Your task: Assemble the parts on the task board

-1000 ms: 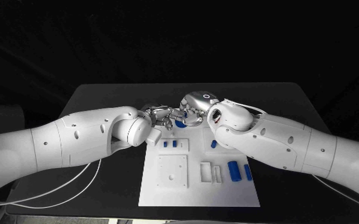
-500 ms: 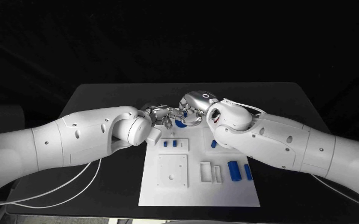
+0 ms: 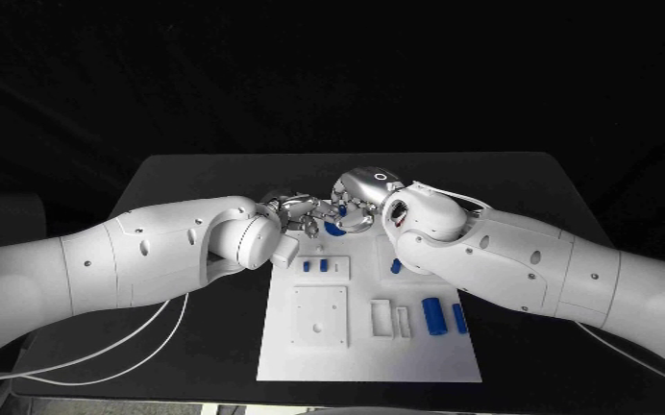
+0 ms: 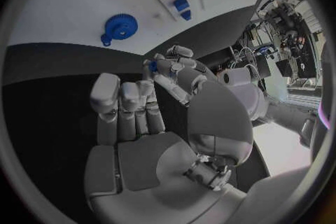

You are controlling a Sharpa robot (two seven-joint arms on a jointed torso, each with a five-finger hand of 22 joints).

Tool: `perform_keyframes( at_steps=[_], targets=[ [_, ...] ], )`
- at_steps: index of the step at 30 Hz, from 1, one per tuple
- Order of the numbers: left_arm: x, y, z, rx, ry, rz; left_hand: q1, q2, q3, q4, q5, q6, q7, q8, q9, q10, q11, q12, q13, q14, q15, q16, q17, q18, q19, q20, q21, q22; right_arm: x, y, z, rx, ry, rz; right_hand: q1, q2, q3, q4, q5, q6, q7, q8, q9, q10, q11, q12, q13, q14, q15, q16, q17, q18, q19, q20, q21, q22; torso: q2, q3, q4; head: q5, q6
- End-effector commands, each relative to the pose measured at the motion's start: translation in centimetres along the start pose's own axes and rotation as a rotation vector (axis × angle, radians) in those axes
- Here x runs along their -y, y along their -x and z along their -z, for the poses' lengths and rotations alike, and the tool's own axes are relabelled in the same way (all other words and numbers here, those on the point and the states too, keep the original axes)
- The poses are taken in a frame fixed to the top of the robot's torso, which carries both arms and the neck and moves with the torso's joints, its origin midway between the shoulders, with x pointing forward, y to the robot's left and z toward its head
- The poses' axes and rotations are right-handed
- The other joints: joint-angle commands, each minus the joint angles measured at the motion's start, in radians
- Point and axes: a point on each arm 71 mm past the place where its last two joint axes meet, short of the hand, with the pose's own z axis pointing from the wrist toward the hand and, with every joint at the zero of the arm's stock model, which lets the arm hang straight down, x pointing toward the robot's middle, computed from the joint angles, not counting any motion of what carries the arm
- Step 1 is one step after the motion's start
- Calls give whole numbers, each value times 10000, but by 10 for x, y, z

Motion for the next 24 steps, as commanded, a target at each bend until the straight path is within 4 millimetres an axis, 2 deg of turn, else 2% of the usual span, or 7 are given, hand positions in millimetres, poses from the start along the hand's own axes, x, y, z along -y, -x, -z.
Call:
perform_keyframes(
  at_steps=[1, 7, 9, 16, 19, 21, 24],
  targets=[
    [5, -5, 1, -197, -385, 61, 166, 82, 78, 4, 70, 379, -290, 50, 13, 78, 2, 72, 41, 16, -48, -23, 18, 711, -15, -135, 40, 15, -1, -3, 0, -269, 3, 10, -10, -137, -61, 47, -96, -91, 56, -2, -30, -36, 39, -81, -9, -19, -6, -68, 4, 1173, -28, -65, -23, -22, -1, 2, 3, 3, 3],
    [6, -6, 1, -253, -444, 59, 149, 73, 133, 6, 69, 443, -312, 80, 10, 150, -24, 84, 68, 60, -74, -3, 46, 701, 19, -161, 53, 23, 0, -3, 0, -267, -41, -38, 61, -371, -203, 162, -419, -659, 283, -313, -163, -428, 249, -227, -45, -288, 175, -325, -44, 1173, -337, -12, -315, -125, -2, -2, -6, 5, -3],
    [5, -6, 1, -266, -460, 64, 151, 73, 140, 3, 70, 447, -314, 82, 9, 152, -25, 82, 69, 62, -76, -4, 47, 700, 21, -164, 53, 23, 1, -3, 0, -235, -55, -51, 77, -386, -236, 175, -428, -686, 300, -324, -169, -459, 263, -223, -44, -310, 189, -341, -43, 1173, -359, -13, -342, -135, 2, 0, -1, 5, -7],
    [5, -2, 2, -226, -521, 91, 151, 79, 154, -2, 68, 454, -317, 84, 7, 159, -29, 79, 73, 69, -79, -3, 52, 698, 27, -171, 53, 23, 4, -2, 1, -95, -72, -168, 243, -537, -334, 260, -651, -1308, 543, -624, -336, -935, 496, -357, -117, -784, 408, -619, -68, 1173, -815, 47, -798, -285, -1, 3, -4, 5, 2],
    [5, -1, 1, -209, -522, 92, 152, 80, 158, -5, 68, 456, -318, 85, 6, 162, -30, 78, 74, 72, -81, -2, 54, 698, 30, -173, 53, 23, 7, 0, 3, 70, -1, -437, 290, -575, -359, 278, -660, -1423, 593, -670, -371, -1019, 545, -367, -138, -867, 456, -660, -73, 1173, -899, 58, -890, -310, -1, 3, 3, 10, -1],
    [5, 0, 1, -175, -529, 94, 153, 82, 163, -7, 68, 458, -319, 86, 5, 164, -31, 76, 75, 75, -82, -1, 56, 698, 32, -176, 53, 24, 11, 1, 6, 193, 38, -537, 290, -672, -423, 203, -775, -2030, 790, -963, -511, -1425, 753, -547, -243, -1224, 680, -955, -201, 1173, -1328, 169, -1263, -425, 0, 2, 10, 14, 4],
    [5, 3, 1, -121, -522, 100, 161, 81, 173, -16, 69, 458, -321, 85, 3, 164, -33, 73, 77, 79, -84, -1, 59, 698, 36, -181, 53, 23, 18, 4, 10, 425, -38, -704, 284, -726, -672, 72, -742, -2356, 943, -1082, -567, -1714, 904, -594, -339, -1448, 802, -1129, -311, 1173, -1601, 346, -1508, -489, -4, 2, 11, 36, -10]
  ],
)
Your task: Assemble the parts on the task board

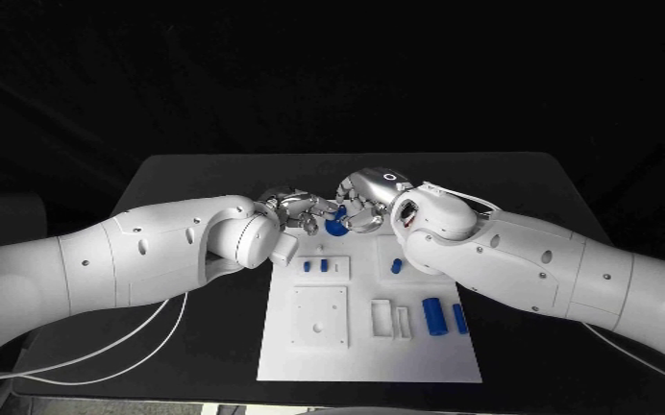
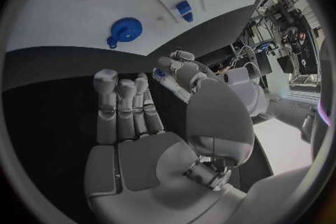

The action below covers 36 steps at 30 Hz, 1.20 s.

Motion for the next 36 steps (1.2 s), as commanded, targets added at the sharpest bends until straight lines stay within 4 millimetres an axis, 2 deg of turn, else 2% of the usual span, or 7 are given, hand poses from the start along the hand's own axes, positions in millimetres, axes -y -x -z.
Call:
perform_keyframes(
  at_steps=[1, 15, 20, 22, 26, 29, 36],
  targets=[
    [2, -1, 0, -222, -257, 43, 155, 71, 79, -23, 37, -6, -41, -11, -11, 48, 4, 21, 2, 5, -47, 0, 13, 840, 15, -99, 52, 12, 5, 4, 4, 454, 154, -464, 19, -79, -171, -81, 39, -405, 299, -66, -30, -239, 62, -47, -65, -193, 74, -107, -71, 1319, -214, 117, -170, -39, -2, 0, -2, 23, -13],
    [14, 2, 6, -508, -2225, -1787, 238, 107, 168, -75, 47, -40, -33, -39, -40, 20, 11, -29, 7, 18, -43, -17, 28, 837, 50, -136, 40, 3, 83, 52, 25, 3126, -845, -2238, 197, -79, 116, 220, 408, -706, 451, 4, -31, -828, 235, -201, -701, -758, 255, -614, -542, 1315, -773, 548, -993, -344, 0, -2, -29, 155, -10],
    [22, 3, 10, -811, -3635, -3872, 292, 103, 220, -95, 58, -66, -23, -62, -63, -12, 25, -65, 8, 0, -28, -53, 25, 827, 58, -152, 21, -7, 113, 68, 30, 3223, -1039, -6024, 462, -38, 501, 236, 339, -768, 517, 115, 3, -1154, 316, -520, -1326, -1007, 354, -1218, -1026, 1318, -1118, 886, -1712, -715, -8, 12, 4, 134, -9],
    [28, 12, 9, -950, -4150, -4505, 300, 94, 226, -96, 58, -68, -21, -65, -67, -16, 28, -71, 9, -3, -26, -59, 25, 824, 58, -154, 18, -7, 123, 75, 32, 3523, -1442, -7545, 689, 407, 493, 224, 390, -856, 552, 165, 18, -1152, 321, -662, -1762, -995, 383, -1416, -1252, 1319, -1082, 962, -1992, -908, -8, 13, -2, 156, 13],
    [36, 21, 7, -1023, -4611, -5636, 312, 83, 232, -93, 59, -69, -19, -68, -73, -18, 30, -78, 11, -2, -23, -65, 27, 821, 73, -161, 25, -3, 139, 83, 35, 3933, -1658, -7992, 447, 894, -195, -262, 825, -1059, 612, 242, 24, -1312, 431, -621, -2370, -1130, 465, -1588, -1495, 1319, -1183, 1120, -2380, -1068, -8, 19, -23, 207, 12],
    [38, 23, 7, -1166, -4977, -6862, 333, 70, 241, -94, 60, -67, -19, -71, -79, -17, 31, -84, 15, 1, -22, -68, 30, 818, 84, -168, 32, 2, 149, 97, 36, 4523, -1647, -8195, 178, 1013, -685, -402, 1404, -1160, 636, 280, 13, -1399, 459, -494, -2627, -1151, 492, -1577, -1567, 1319, -1169, 1136, -2479, -1070, -3, 1, 2, 150, 25],
    [36, 23, 5, -1447, -5554, -9384, 433, -10, 294, -70, 63, -48, -22, -78, -103, -9, 34, -106, 33, 7, -19, -57, 60, 793, 91, -185, 56, 32, 172, 103, 41, 5104, -2127, -9369, 73, 1457, -1023, -628, 1843, -1124, 610, 418, 5, -1361, 413, -242, -3014, -1078, 460, -1581, -1734, 1319, -1019, 1102, -2639, -1118, -2, -8, 6, 163, 62]
  ],
)
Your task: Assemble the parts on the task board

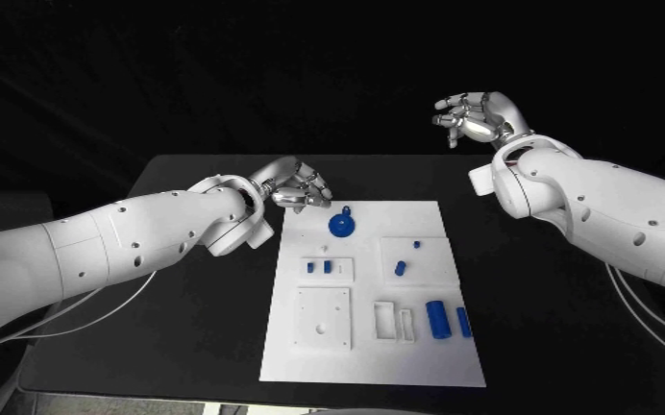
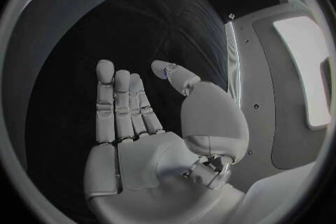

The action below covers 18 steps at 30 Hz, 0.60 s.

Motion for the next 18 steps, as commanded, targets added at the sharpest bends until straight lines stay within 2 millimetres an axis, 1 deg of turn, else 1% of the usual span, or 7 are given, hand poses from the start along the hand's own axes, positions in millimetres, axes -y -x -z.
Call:
perform_keyframes(
  at_steps=[1, 2, 3, 5, 11, 14, 18],
  targets=[
    [8, -10, -1, -1130, -1233, -2442, 277, 151, 62, 13, 63, -41, -20, -35, -21, 3, 32, 56, 31, 8, -59, -14, 19, 860, 35, -137, 59, 20, 3, 3, -1, 192, -75, -1340, -24, 160, -21, -64, 85, 41, 169, 81, 0, 131, -105, 104, -138, 171, -76, -10, -109, 885, 224, -47, -77, -67, 4, -16, -4, 15, 20],
    [8, -11, -1, -1193, -1290, -2745, 294, 141, 72, 15, 63, -39, -20, -37, -25, 3, 32, 52, 33, 7, -59, -11, 24, 856, 33, -139, 62, 25, 3, 4, -1, 246, -91, -1379, -67, 202, -34, -103, 167, 70, 141, 111, -5, 225, -142, 119, -244, 307, -116, -27, -191, 885, 363, -99, -110, -119, 2, -17, 0, 19, 24],
    [8, -11, -1, -1203, -1333, -3040, 305, 128, 77, 19, 64, -36, -20, -38, -29, 6, 32, 50, 36, 8, -59, -8, 30, 852, 32, -141, 66, 30, 3, 3, -1, 246, -93, -1393, -89, 216, -33, -127, 175, 73, 129, 119, -13, 245, -135, 114, -311, 341, -128, -58, -243, 885, 398, -110, -155, -155, 0, -15, -4, 26, 22],
    [8, -16, -1, -1419, -1505, -3860, 313, 118, 81, 26, 65, -29, -21, -37, -31, 11, 31, 49, 40, 8, -59, -3, 35, 848, 32, -143, 71, 36, 3, 3, -1, 234, -90, -1396, -122, 228, -40, -160, 191, 81, 123, 132, -24, 276, -144, 119, -402, 395, -136, -88, -308, 885, 461, -122, -207, -199, -3, -14, -3, 19, 7],
    [4, -25, -3, -1813, -1537, -5051, 380, 57, 116, 40, 71, 10, -33, -33, -48, 38, 23, 42, 61, 19, -67, 17, 62, 835, 44, -161, 98, 66, 1, 0, -1, 151, -30, -1441, -146, 242, -56, -190, 218, 82, 120, 141, -36, 294, -148, 130, -477, 435, -142, -105, -358, 885, 511, -132, -248, -230, 7, -24, -19, -5, 4],
    [1, -31, -3, -1999, -1516, -5637, 400, 31, 124, 47, 71, 30, -39, -29, -54, 54, 18, 42, 71, 29, -73, 25, 71, 832, 55, -169, 109, 76, -3, -2, 0, 147, 98, -1505, -104, 305, -16, -230, 198, 113, 107, 164, -42, 336, -167, 162, -538, 500, -160, -97, -393, 885, 581, -155, -266, -249, 9, -17, -15, -21, -9],
    [0, -33, -3, -2138, -1485, -6103, 463, -18, 157, 45, 81, 66, -53, -25, -67, 74, 8, 35, 89, 50, -83, 32, 85, 830, 79, -190, 125, 92, -8, -8, 2, -21, 179, -1614, -121, 309, -5, -249, 215, 145, 90, 186, -50, 377, -181, 190, -601, 558, -178, -92, -427, 885, 649, -172, -279, -261, 12, -6, -13, -52, -42]
  ],
)
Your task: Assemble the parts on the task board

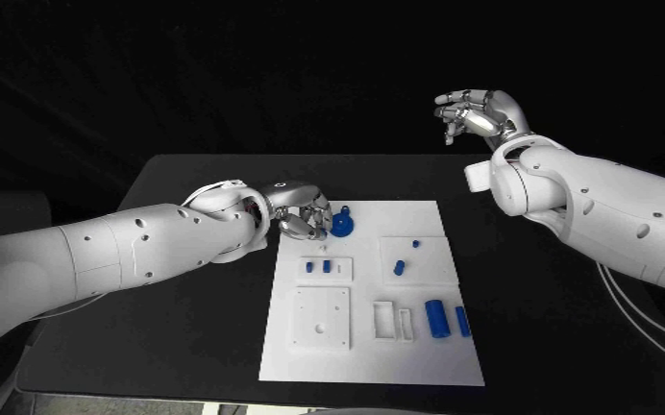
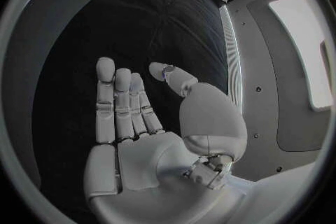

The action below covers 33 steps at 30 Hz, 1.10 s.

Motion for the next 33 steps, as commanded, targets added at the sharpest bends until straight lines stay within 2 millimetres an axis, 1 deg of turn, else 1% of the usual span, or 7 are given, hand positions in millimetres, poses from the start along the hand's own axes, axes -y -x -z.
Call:
perform_keyframes(
  at_steps=[1, 9, 16, 23, 27, 30, 33],
  targets=[
    [1, -2, -1, -436, -74, -1162, 260, 185, 79, 1, 42, 30, -16, -25, -11, 70, -18, 16, 33, 26, -92, 33, 15, 836, 64, -208, 39, 12, -4, -4, 1, -116, 211, -234, -35, 74, -7, -56, 29, 48, 72, 44, -11, 69, -20, 54, -20, 58, -3, -31, -16, 835, 58, -1, -55, -11, 4, 14, -2, -31, -38],
    [4, -7, -3, -959, 12, -1496, 271, 169, 85, 10, 40, 46, -19, -25, -18, 78, -20, 11, 41, 36, -95, 34, 20, 833, 75, -215, 43, 16, -7, -9, 2, -235, 268, -400, -43, 88, -3, -93, 70, 86, 54, 69, -21, 116, -39, 96, -87, 119, -24, -15, -45, 835, 130, -25, -60, -13, 3, 12, 2, -58, -43],
    [-1, -6, -4, -886, 391, -1637, 256, 174, 86, 36, 43, 49, -16, -32, -29, 81, -19, 2, 47, 43, -94, 32, 24, 826, 88, -218, 48, 21, -9, -13, 3, -253, 133, -683, -60, 94, -11, -105, 103, 110, 45, 83, -26, 135, -48, 117, -121, 143, -33, -6, -58, 835, 159, -35, -63, -12, 7, 14, -2, -92, -61],
    [1, -6, -7, -890, 378, -1652, 235, 161, 81, 53, 47, 55, -15, -37, -38, 88, -21, -3, 54, 52, -95, 33, 28, 821, 97, -222, 50, 24, -9, -16, 2, -225, 28, -721, -75, 95, -17, -109, 120, 116, 42, 87, -31, 140, -52, 127, -141, 151, -36, -3, -66, 835, 172, -39, -66, -11, 18, 16, -14, -105, -59],
    [-1, -8, -10, -1045, 464, -1661, 233, 158, 82, 56, 51, 55, -15, -39, -41, 87, -21, -7, 55, 53, -95, 32, 29, 821, 98, -224, 49, 25, -10, -18, 2, -278, 27, -757, -64, 101, 2, -115, 121, 119, 39, 89, -35, 140, -55, 131, -156, 152, -39, -5, -73, 835, 174, -43, -74, -12, 13, 2, -19, -120, -60],
    [-2, -10, -11, -1156, 558, -1701, 232, 157, 83, 57, 52, 56, -15, -40, -43, 87, -21, -8, 56, 53, -96, 31, 29, 820, 99, -224, 49, 25, -9, -17, 2, -290, 14, -755, -57, 107, 18, -117, 124, 125, 37, 92, -37, 140, -56, 134, -167, 152, -40, -6, -78, 835, 175, -45, -79, -14, 26, 3, -30, -116, -50],
    [-2, -12, -12, -1254, 564, -1694, 229, 156, 84, 59, 53, 57, -15, -41, -45, 89, -22, -9, 58, 54, -96, 31, 30, 819, 99, -225, 49, 26, -9, -16, 2, -266, -1, -744, -45, 107, 43, -124, 136, 150, 30, 107, -37, 143, -62, 143, -186, 156, -45, -5, -85, 835, 180, -48, -87, -14, 18, 5, -14, -133, -63]
  ],
)
